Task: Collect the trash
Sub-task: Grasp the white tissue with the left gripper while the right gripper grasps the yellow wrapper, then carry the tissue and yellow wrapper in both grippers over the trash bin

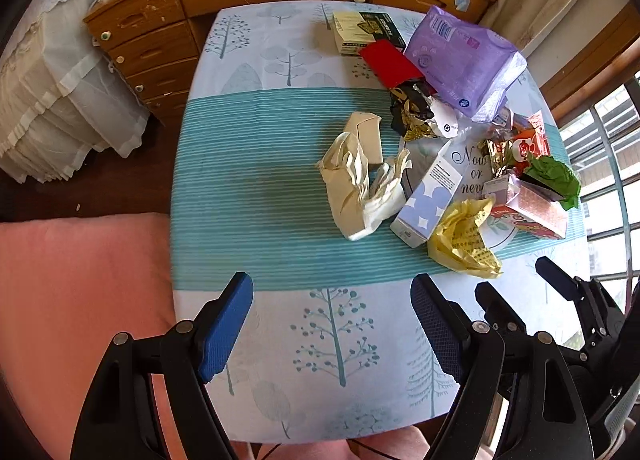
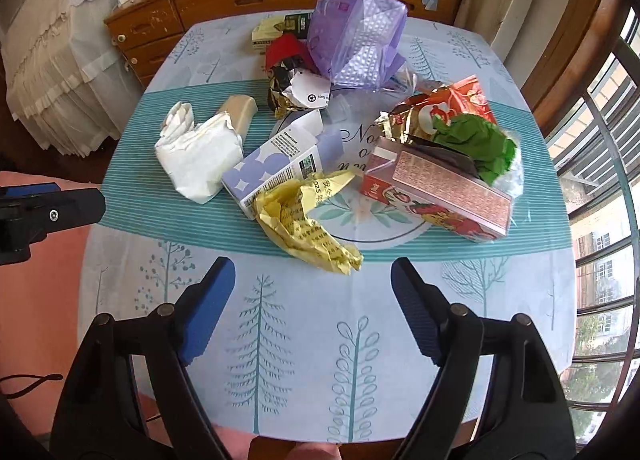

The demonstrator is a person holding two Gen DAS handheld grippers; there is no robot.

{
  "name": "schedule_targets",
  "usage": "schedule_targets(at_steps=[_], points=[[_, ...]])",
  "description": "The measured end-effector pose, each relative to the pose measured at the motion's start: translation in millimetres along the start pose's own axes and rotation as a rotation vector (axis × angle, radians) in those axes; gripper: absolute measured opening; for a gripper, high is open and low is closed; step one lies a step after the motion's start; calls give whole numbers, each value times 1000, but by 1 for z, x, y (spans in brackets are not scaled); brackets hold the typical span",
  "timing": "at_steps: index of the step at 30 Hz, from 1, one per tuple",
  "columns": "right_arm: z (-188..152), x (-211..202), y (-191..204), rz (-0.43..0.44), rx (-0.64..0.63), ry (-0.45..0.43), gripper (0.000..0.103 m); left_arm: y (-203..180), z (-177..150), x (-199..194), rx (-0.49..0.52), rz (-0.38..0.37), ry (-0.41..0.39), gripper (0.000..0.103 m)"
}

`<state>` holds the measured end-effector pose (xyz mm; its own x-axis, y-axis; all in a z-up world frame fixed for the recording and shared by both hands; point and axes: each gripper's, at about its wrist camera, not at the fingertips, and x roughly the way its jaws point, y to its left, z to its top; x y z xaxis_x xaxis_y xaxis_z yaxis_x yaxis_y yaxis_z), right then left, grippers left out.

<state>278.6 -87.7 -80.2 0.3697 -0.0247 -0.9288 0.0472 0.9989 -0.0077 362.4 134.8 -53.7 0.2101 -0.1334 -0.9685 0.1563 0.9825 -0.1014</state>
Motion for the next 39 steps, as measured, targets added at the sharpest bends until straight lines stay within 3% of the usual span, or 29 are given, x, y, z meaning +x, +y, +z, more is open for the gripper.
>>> schedule_targets(at_steps=[7, 14, 20, 23, 25, 29, 31, 39], points=[[30, 69, 2, -38, 8, 72, 77, -13, 50, 55, 89, -16, 66, 83], [37, 84, 8, 36, 8, 116, 68, -19, 73, 94, 105, -43, 144, 76], [33, 93, 15, 54, -4, 169, 67, -20, 82, 113, 87, -52, 180, 50], [32, 96, 17, 42, -21, 170, 63, -21, 80, 114, 97, -38, 161, 41], [31, 98, 18, 45, -23, 178, 44, -25, 77, 113, 116, -17, 148, 35], [26, 96, 12, 101, 22, 177, 26, -26, 64, 102, 113, -6, 132, 30], [21, 89, 10, 112, 27, 169, 11, -26, 56, 93, 101, -3, 101, 30], [0, 31, 8, 150, 8, 98, 10, -18, 0, 19, 63, 41, -93, 30]])
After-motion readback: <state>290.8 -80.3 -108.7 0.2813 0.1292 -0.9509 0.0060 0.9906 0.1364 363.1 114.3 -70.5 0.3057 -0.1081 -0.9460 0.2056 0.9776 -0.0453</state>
